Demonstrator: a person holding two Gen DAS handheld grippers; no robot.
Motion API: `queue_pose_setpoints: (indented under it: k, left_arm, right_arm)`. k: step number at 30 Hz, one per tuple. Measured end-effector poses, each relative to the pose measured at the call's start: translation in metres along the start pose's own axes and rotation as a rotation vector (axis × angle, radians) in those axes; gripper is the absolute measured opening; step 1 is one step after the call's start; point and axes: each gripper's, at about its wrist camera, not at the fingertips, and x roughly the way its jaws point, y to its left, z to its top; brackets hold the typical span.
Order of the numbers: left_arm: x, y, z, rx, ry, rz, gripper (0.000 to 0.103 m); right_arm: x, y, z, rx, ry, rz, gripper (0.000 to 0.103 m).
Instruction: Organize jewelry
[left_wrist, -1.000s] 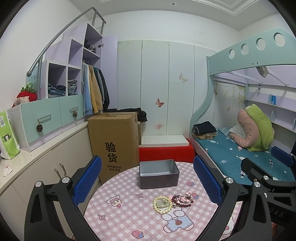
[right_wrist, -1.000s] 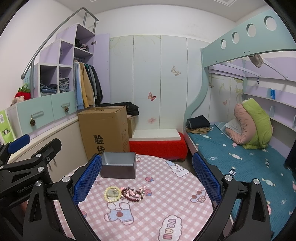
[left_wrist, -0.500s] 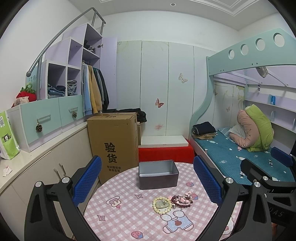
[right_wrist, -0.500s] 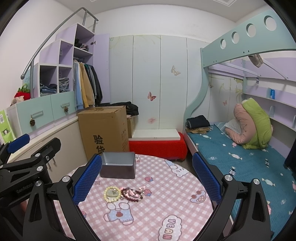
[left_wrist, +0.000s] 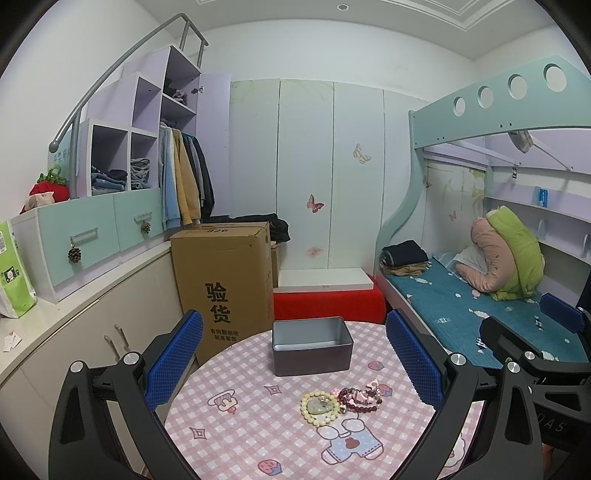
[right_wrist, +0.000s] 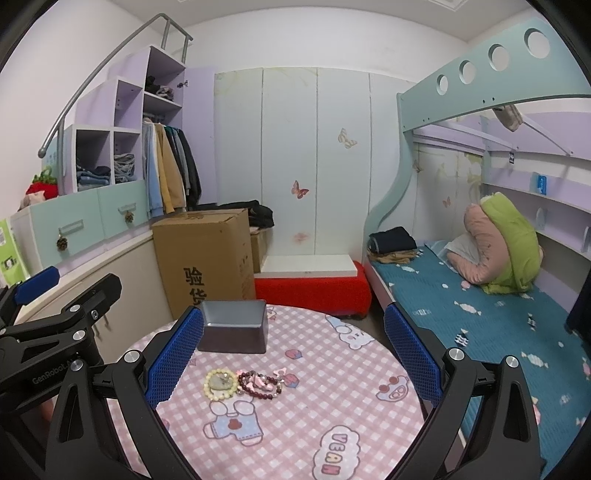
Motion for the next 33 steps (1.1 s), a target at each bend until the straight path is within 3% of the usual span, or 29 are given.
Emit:
queue_pose_setpoints:
  k: [14,21,24,26,33]
  left_arm:
    - [0.01,-0.006,-0.007,0.008,0.013,-0.006,0.096]
    - [0.032,-0.001,-0.021,0.021,0.068,0.027,0.096]
    - [0.054,0.006,-0.036,0.026,0.15,0.044,0.096]
    - [0.079,0.014,-0.055,0.022,0.248,0.067,0.096]
    - [0.14,0.029,-0.115,0.003,0.491,0.064,0.096]
  right_arm:
    - [0.006,-0.007,-0.001,0.008,0.023,-0.004,0.095]
    - [0.025,-0.007,-0.013,-0.009,0.065,0.023,0.095]
    - [0.042,-0.004,-0.025,-0.031,0.098,0.02,0.095]
    - [0.057,-0.004,-0.035,-0.026,0.134,0.035,0.095]
    - [0.109,-0.008,-0.069,-0.026,0.284,0.033,0.095]
